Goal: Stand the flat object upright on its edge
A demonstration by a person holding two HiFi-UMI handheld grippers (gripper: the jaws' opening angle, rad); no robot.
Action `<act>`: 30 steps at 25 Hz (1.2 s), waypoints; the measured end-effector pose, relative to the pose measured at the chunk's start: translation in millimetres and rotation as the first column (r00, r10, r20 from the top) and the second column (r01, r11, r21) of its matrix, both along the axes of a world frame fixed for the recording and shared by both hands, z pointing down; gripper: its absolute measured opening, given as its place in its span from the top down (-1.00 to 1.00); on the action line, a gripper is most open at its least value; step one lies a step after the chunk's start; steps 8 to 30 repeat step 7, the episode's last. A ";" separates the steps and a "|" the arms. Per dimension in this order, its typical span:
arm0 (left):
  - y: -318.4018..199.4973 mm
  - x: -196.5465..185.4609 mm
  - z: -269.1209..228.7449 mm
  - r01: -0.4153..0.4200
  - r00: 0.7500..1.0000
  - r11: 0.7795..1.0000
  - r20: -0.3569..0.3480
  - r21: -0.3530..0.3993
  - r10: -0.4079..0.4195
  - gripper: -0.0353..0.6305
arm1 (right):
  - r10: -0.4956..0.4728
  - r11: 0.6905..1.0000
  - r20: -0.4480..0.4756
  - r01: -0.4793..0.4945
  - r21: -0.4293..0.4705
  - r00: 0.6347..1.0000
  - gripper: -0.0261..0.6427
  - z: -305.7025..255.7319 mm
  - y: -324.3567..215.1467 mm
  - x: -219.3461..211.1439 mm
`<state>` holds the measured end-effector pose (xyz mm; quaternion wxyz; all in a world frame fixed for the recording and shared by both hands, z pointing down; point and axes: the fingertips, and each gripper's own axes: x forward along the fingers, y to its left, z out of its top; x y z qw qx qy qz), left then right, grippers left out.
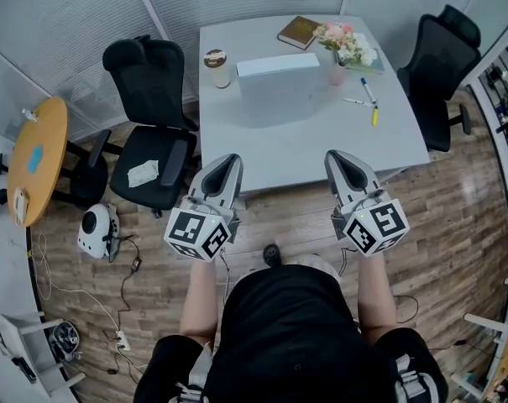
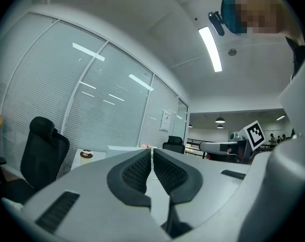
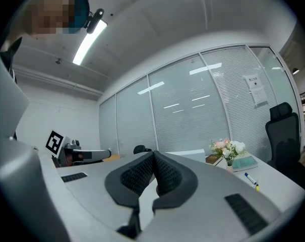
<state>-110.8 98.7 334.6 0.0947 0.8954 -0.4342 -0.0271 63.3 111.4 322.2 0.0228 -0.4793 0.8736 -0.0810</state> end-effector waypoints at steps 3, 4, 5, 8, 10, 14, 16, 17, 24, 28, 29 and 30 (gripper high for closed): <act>-0.5 1.9 1.8 -0.003 1.000 1.000 0.002 -0.002 0.003 0.79 | 0.002 1.000 -0.010 -0.002 -0.008 1.000 0.88 2.3 -0.6 0.8; -0.3 2.5 1.9 -0.005 1.000 1.000 0.003 -0.002 0.005 0.79 | 0.001 1.000 -0.015 -0.002 -0.009 1.000 0.88 2.9 -1.0 0.9; -0.3 2.9 1.8 -0.008 1.000 1.000 0.004 -0.001 0.008 0.79 | 0.002 1.000 -0.022 -0.002 -0.010 1.000 0.88 3.3 -1.4 1.0; -0.6 3.5 1.3 -0.012 1.000 1.000 0.005 0.000 0.012 0.79 | 0.004 1.000 -0.033 -0.004 -0.010 0.999 0.88 3.7 -2.6 1.0; -0.6 3.5 1.3 -0.012 1.000 1.000 0.005 0.000 0.012 0.79 | 0.004 1.000 -0.033 -0.004 -0.010 0.999 0.88 3.7 -2.6 1.0; -0.6 3.5 1.3 -0.012 1.000 1.000 0.005 0.000 0.012 0.79 | 0.004 1.000 -0.033 -0.004 -0.010 0.999 0.88 3.7 -2.6 1.0; -0.6 3.5 1.3 -0.012 1.000 1.000 0.005 0.000 0.012 0.79 | 0.004 1.000 -0.033 -0.004 -0.010 0.999 0.88 3.7 -2.6 1.0; -0.6 3.5 1.3 -0.012 1.000 1.000 0.005 0.000 0.012 0.79 | 0.004 1.000 -0.033 -0.004 -0.010 0.999 0.88 3.7 -2.6 1.0; -0.6 3.5 1.3 -0.012 1.000 1.000 0.005 0.000 0.012 0.79 | 0.004 1.000 -0.033 -0.004 -0.010 0.999 0.88 3.7 -2.6 1.0; -0.6 3.5 1.3 -0.012 1.000 1.000 0.005 0.000 0.012 0.79 | 0.004 1.000 -0.033 -0.004 -0.010 0.999 0.88 3.7 -2.6 1.0; -0.6 3.5 1.3 -0.012 1.000 1.000 0.005 0.000 0.012 0.79 | 0.004 1.000 -0.033 -0.004 -0.010 0.999 0.88 3.7 -2.6 1.0; -0.6 3.5 1.3 -0.012 1.000 1.000 0.005 0.000 0.012 0.79 | 0.004 1.000 -0.033 -0.004 -0.010 0.999 0.88 3.7 -2.6 1.0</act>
